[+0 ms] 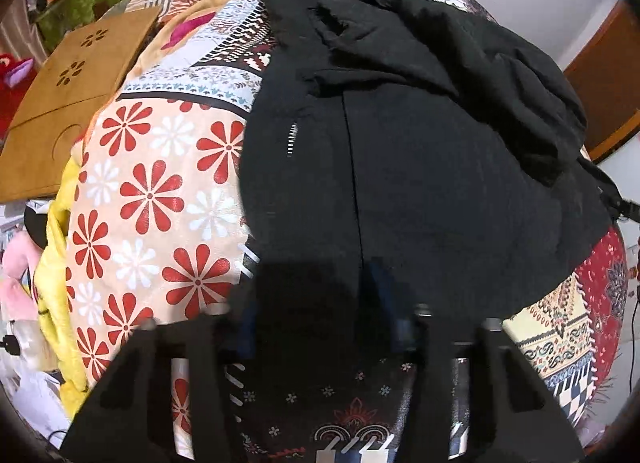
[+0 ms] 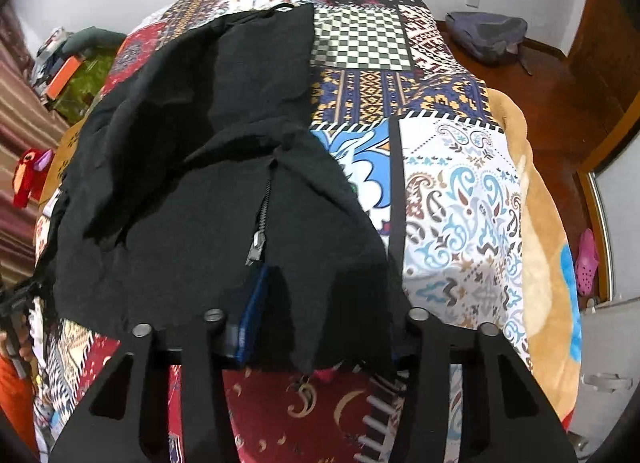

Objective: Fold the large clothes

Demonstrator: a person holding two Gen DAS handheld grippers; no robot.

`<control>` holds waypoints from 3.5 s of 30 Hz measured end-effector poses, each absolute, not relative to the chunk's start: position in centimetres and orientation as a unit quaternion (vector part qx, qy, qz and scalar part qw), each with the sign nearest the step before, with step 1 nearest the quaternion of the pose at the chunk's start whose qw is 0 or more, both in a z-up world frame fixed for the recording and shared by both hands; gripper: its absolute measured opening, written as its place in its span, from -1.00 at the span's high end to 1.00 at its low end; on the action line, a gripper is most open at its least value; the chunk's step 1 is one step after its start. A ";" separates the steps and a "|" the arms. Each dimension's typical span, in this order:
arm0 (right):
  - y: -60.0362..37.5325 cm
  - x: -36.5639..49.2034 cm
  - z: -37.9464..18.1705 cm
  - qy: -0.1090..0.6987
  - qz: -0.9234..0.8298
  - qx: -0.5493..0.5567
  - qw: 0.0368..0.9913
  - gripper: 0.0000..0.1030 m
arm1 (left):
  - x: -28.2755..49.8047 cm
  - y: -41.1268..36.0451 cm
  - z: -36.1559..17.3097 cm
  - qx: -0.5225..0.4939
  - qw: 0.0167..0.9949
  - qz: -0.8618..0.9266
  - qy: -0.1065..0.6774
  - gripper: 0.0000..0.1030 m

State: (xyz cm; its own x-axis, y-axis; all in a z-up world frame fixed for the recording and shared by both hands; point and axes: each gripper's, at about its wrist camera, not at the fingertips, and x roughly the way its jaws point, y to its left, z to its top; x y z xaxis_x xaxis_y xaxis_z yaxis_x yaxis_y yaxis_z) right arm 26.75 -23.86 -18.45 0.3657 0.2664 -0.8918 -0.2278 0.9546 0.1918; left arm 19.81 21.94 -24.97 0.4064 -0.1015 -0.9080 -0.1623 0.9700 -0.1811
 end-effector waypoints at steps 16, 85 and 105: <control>-20.3 28.7 -10.9 0.483 0.217 0.040 0.847 0.86 | 22.4 22.7 -14.7 -0.247 0.861 -0.072 0.439 0.54; -7.0 43.5 -15.6 0.465 0.213 0.011 0.859 -0.51 | 48.0 11.0 -22.0 -0.023 0.883 -0.010 0.469 -0.22; -6.9 41.6 -13.5 0.477 0.199 0.011 0.856 -0.66 | 44.9 14.0 -21.1 -0.074 0.877 0.012 0.475 -0.52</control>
